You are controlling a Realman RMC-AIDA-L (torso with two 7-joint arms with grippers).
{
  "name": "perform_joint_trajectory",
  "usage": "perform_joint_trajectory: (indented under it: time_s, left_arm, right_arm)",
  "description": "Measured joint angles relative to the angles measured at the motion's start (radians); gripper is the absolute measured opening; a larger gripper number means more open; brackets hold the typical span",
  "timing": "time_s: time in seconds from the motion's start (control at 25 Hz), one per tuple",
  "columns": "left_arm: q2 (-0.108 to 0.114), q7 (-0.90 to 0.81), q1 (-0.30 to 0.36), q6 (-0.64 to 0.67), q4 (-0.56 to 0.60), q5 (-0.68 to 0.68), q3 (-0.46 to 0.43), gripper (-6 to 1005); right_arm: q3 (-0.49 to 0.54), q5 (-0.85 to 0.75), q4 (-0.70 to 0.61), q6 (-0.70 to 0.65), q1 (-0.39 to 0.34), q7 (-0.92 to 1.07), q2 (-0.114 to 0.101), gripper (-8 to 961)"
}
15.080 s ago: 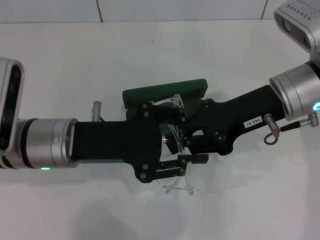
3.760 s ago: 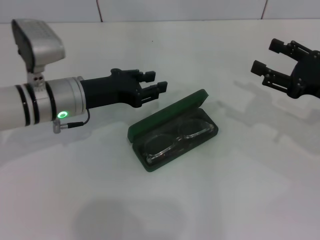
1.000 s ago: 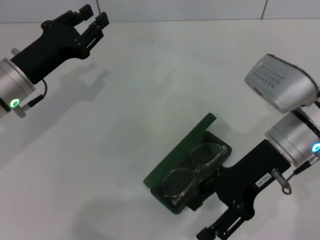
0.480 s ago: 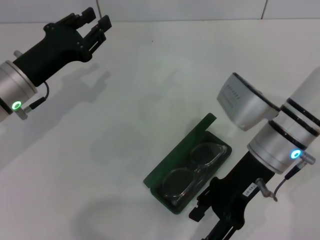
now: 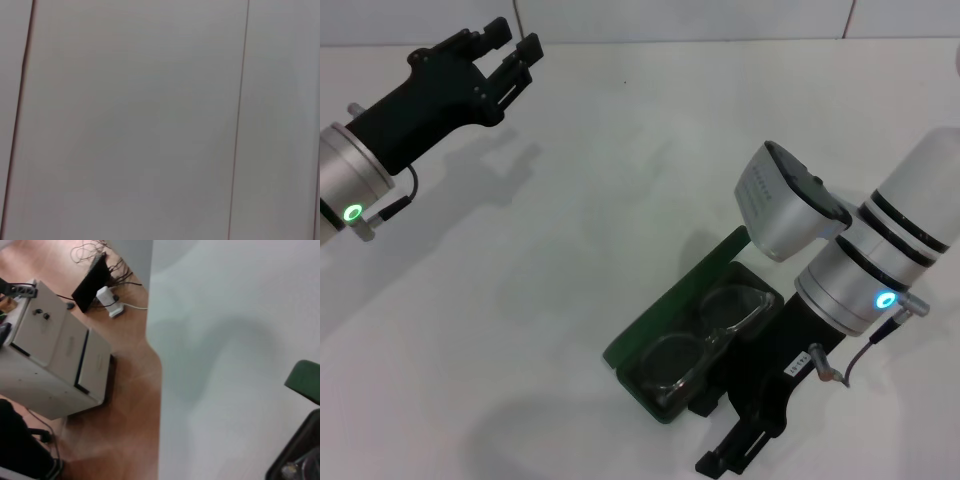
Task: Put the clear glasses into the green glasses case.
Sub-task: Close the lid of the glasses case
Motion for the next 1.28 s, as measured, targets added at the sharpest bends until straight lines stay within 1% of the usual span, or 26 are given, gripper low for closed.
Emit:
perform_joint_trajectory:
  time_s: [0.24,0.64,0.84,1.08,1.16,1.28]
  left_arm:
    - [0.002,0.001,0.000,0.000,-0.001,0.001,-0.004,447]
    - [0.002,0.023,-0.005,-0.007,-0.002,0.005,-0.004,448]
    - [0.002,0.027,-0.002,-0.008,-0.002,0.005,-0.004,448]
    - [0.001,0.028,0.007,-0.008,-0.004,0.005,-0.003,449]
    - [0.001,0.029,0.008,-0.008,-0.004,0.005,-0.004,449]
    - [-0.001,0.026,0.010,-0.008,-0.006,-0.001,-0.004,449]
  right_arm:
    - [-0.001,0.002,0.000,0.039,0.008,0.001,0.000,766]
    - [-0.005,0.044,-0.035,0.173,-0.006,0.005,0.000,766]
    - [-0.039,0.047,-0.041,0.273,-0.004,0.039,0.000,765]
    - [-0.037,0.040,-0.059,0.318,-0.010,0.039,0.000,765]
    - [-0.033,0.037,-0.080,0.329,-0.019,0.037,0.000,765]
    - [-0.032,0.036,-0.137,0.339,-0.055,0.033,-0.004,765]
